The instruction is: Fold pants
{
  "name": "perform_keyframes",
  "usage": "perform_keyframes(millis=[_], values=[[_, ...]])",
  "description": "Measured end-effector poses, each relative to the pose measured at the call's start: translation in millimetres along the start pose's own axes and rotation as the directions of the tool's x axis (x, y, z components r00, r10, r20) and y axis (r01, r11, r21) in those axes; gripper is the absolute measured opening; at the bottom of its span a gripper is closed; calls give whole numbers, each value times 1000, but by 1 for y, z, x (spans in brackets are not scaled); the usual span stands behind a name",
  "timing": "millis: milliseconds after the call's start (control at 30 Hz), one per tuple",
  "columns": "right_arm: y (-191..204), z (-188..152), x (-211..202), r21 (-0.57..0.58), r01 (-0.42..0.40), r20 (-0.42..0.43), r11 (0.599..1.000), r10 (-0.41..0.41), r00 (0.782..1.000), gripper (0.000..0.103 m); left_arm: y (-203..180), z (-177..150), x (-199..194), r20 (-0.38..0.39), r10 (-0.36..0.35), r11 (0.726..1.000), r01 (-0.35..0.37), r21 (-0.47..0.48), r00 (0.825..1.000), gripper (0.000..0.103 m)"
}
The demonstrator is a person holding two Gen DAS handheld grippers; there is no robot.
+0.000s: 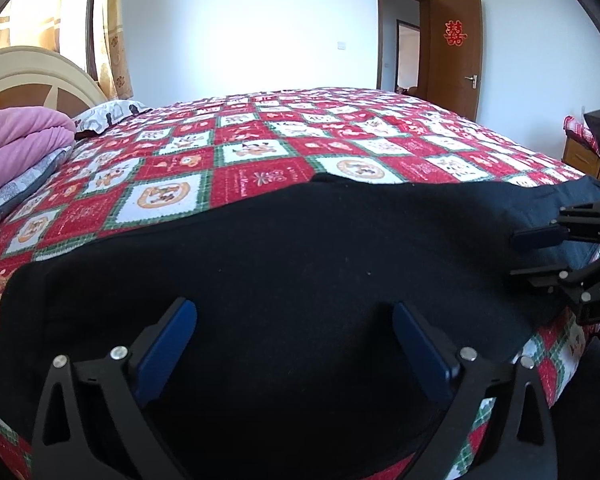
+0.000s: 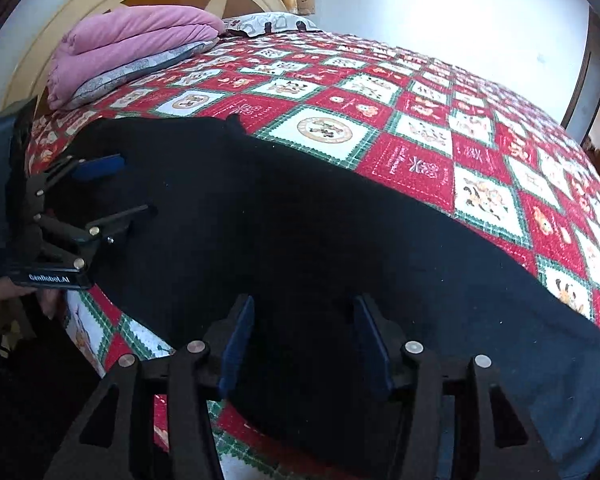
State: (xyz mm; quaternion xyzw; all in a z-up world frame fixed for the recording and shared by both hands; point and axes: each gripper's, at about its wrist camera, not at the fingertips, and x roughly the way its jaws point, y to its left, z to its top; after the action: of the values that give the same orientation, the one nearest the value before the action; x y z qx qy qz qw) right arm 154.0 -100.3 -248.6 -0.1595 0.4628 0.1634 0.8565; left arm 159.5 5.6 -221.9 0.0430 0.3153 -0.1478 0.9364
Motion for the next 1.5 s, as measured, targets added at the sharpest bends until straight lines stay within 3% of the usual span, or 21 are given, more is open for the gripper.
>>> perform_keyframes(millis=[133, 333, 467, 600, 767, 933, 1033, 1200, 1300, 1500], values=[[-4, -2, -7, 16, -13, -13, 1000, 13, 1000, 54, 0, 8, -3, -32, 6, 999, -8, -42, 999, 102], [-39, -20, -44, 154, -26, 44, 988, 19, 999, 54, -11, 35, -27, 39, -41, 997, 43, -65, 998, 102], [-86, -44, -76, 298, -34, 92, 954, 6, 996, 54, -35, 57, -32, 49, -118, 992, 120, -43, 992, 102], [-130, -67, -108, 413, 11, 128, 911, -70, 989, 54, -61, 66, -29, 39, -177, 984, 177, -22, 984, 102], [-192, -100, -155, 594, 12, 186, 804, -152, 971, 54, -101, 78, -19, 15, -239, 971, 238, 25, 971, 102], [-243, -135, -207, 722, 46, 221, 690, -293, 930, 54, -139, 88, -7, 5, -245, 966, 244, 81, 969, 102], [-273, -162, -236, 797, 53, 224, 602, -376, 899, 54, -152, 87, 3, 0, -239, 969, 238, 61, 971, 102], [-304, -193, -261, 862, 75, 196, 501, -467, 862, 54, -160, 71, 12, 14, -180, 983, 180, 43, 984, 102], [-316, -206, -268, 891, 55, 192, 451, -484, 854, 54, -156, 61, 17, 11, -156, 988, 155, 23, 988, 102], [-324, -222, -261, 912, 57, 164, 405, -489, 857, 52, -139, 48, 27, -7, -136, 990, 135, -30, 991, 102]])
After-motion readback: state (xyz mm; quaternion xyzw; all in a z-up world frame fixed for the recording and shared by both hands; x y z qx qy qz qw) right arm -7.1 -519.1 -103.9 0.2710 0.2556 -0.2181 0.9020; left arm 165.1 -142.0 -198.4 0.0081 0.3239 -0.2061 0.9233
